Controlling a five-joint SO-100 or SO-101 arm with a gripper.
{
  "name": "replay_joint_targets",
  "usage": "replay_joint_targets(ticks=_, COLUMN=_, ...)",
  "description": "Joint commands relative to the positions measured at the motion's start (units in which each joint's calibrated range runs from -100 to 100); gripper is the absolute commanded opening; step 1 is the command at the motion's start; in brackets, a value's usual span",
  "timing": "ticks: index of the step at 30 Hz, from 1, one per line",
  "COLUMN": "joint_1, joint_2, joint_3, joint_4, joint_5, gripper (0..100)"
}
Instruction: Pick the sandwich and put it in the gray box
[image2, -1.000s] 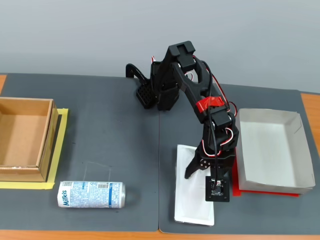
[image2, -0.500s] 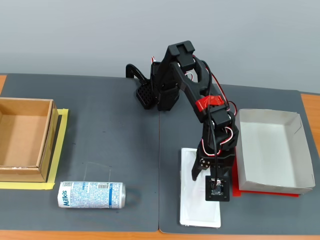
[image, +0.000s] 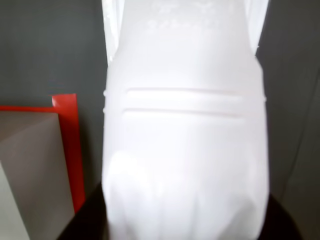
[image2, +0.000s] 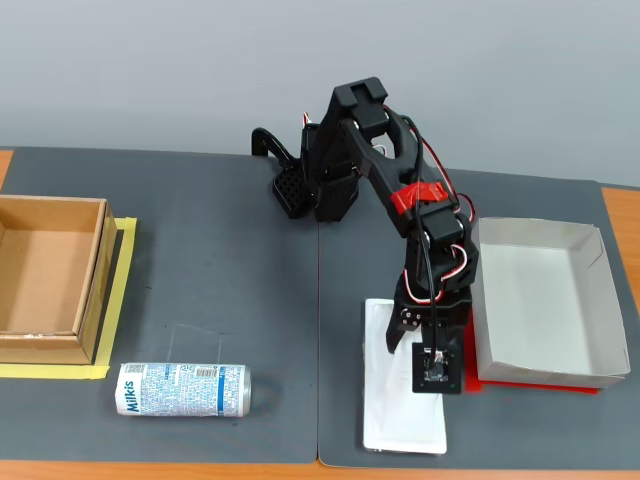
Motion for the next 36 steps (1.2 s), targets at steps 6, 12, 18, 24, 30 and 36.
replay_joint_targets(ticks=6, joint_1=-0.1, joint_2=-10.9, joint_3=-1.6, joint_4=6.1, joint_5=-0.1, gripper=21)
replay_joint_targets(ticks=12, joint_1=-0.5, joint_2=-14.7, joint_3=-2.0, joint_4=9.3, joint_5=-0.1, gripper=21)
replay_joint_targets(ticks=18, joint_1=-1.6, joint_2=-19.1, joint_3=-3.4, joint_4=11.8, joint_5=-0.1, gripper=21)
replay_joint_targets(ticks=24, joint_1=-1.8, joint_2=-23.1, joint_3=-7.1, joint_4=15.0, joint_5=-0.5, gripper=21)
replay_joint_targets(ticks=30, joint_1=-3.6, joint_2=-25.7, joint_3=-11.4, joint_4=16.2, joint_5=-0.7, gripper=21)
replay_joint_targets(ticks=36, joint_1=-10.1, joint_2=-25.3, joint_3=-15.3, joint_4=15.9, joint_5=-4.6, gripper=21)
